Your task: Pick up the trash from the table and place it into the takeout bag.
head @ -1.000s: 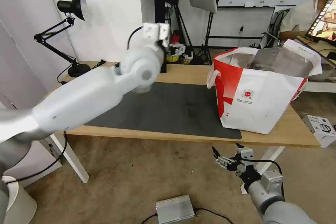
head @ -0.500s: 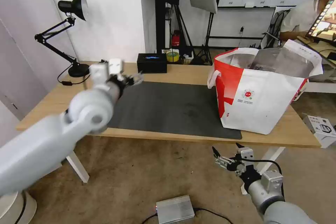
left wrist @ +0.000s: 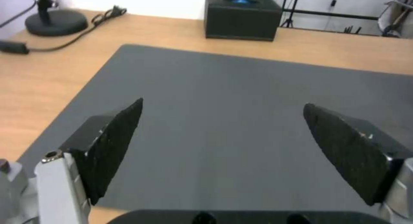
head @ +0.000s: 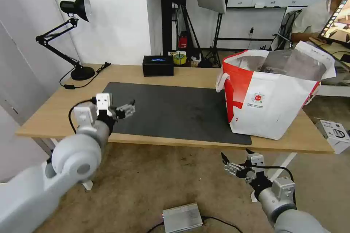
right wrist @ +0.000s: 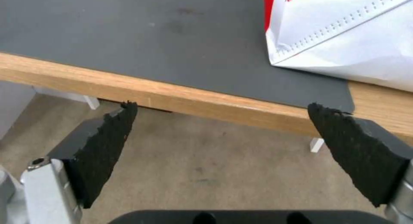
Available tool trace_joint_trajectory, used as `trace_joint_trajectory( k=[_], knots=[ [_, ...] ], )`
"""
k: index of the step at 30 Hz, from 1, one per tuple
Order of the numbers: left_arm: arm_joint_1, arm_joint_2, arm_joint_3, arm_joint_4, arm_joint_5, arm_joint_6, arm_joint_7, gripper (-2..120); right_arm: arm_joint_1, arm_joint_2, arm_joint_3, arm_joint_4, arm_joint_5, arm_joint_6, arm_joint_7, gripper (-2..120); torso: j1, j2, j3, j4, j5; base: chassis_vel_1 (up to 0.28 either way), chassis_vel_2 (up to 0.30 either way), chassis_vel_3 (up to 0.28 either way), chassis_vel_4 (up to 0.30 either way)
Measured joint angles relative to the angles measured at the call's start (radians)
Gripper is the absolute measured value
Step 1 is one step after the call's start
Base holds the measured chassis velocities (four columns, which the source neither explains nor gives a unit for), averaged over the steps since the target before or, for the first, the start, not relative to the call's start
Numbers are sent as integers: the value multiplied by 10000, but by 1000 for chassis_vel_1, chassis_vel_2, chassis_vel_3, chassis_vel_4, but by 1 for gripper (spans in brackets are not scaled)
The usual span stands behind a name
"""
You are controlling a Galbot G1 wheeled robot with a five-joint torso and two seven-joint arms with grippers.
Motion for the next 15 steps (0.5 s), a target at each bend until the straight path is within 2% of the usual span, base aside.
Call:
trace_joint_trajectory(
  k=[2, 3, 10, 15],
  knots=[
    [861, -190, -374, -171, 378, -24, -1, 100, -1, 0, 0, 0, 0, 0, 0, 100, 0, 0, 1, 0, 1, 0, 0, 0, 0],
    [861, -190, -374, -171, 378, -24, -1, 100, -1, 0, 0, 0, 0, 0, 0, 100, 0, 0, 1, 0, 1, 0, 0, 0, 0],
    [2828, -790, -1379, -321, 1316, -84, 358, 100, 0, 0, 0, 0, 0, 0, 1, 100, 0, 0, 1, 1, 0, 0, 0, 0, 0],
    [3436, -922, -1611, -324, 1610, -207, 597, 100, 0, 0, 0, 0, 0, 0, 0, 100, 0, 0, 1, 2, -1, 0, 0, 0, 0]
  ],
)
